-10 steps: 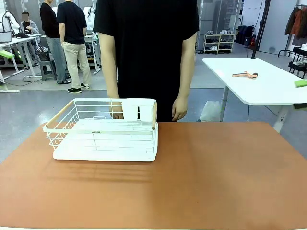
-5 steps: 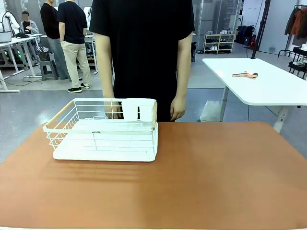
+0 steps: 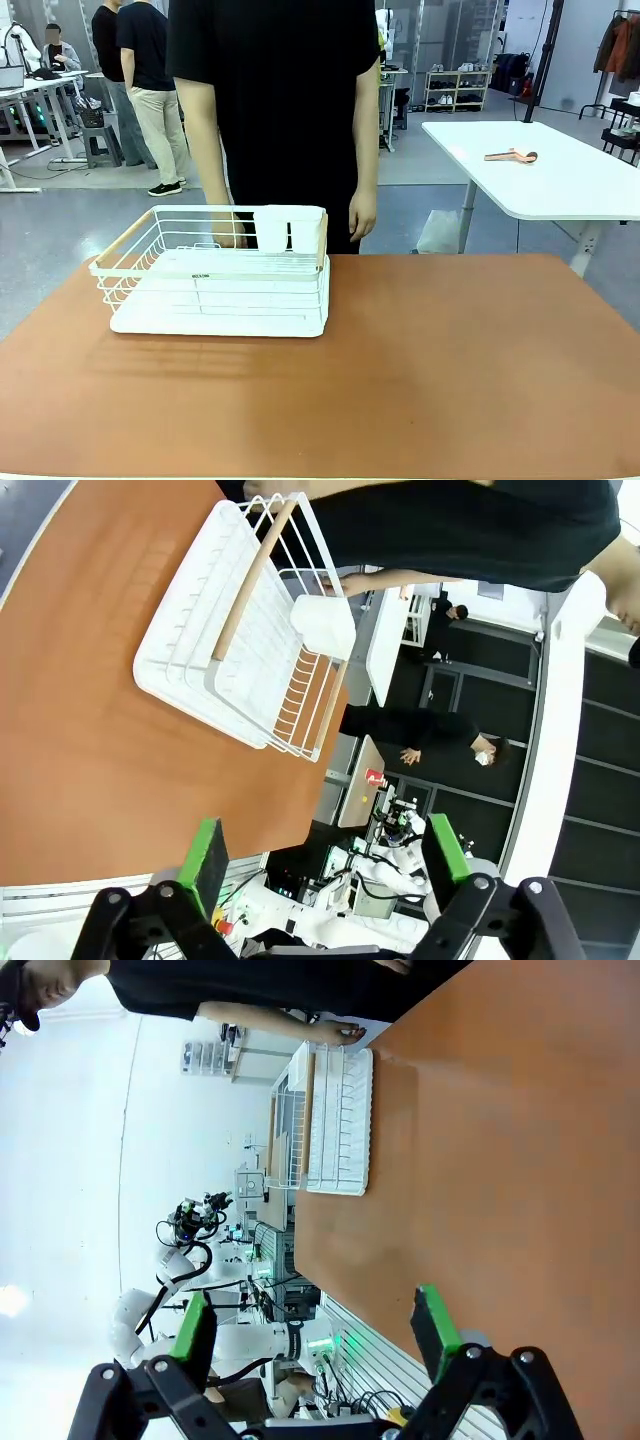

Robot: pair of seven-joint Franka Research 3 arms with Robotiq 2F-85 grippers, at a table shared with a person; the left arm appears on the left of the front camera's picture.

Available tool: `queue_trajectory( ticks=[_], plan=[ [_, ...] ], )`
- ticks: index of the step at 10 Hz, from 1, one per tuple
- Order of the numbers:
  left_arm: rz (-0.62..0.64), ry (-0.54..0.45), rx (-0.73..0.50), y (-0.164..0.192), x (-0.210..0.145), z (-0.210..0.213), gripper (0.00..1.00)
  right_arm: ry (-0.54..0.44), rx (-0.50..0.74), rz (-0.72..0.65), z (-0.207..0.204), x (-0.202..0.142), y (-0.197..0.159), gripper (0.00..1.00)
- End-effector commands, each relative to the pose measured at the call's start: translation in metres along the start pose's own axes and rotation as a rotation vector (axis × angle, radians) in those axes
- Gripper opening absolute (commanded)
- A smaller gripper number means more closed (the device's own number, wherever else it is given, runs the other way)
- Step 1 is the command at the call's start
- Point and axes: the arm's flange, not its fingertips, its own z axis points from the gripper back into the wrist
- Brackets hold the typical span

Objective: Clean the table.
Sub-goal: Pick up the Lint Roller when the human hands it over.

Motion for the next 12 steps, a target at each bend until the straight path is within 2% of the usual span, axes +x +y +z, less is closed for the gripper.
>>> queue_trajectory(
  ticks=[1, 12],
  plan=[
    [0.007, -0.005, -0.01, -0.0016, -0.0014, 0.0056, 1.0, -0.006, 0.007, 0.001, 0.0019, -0.002, 0.0003, 1.0],
    [0.007, -0.005, -0.01, -0.0016, -0.0014, 0.0056, 1.0, -0.006, 0.007, 0.001, 0.0019, -0.002, 0.0003, 1.0]
  ],
)
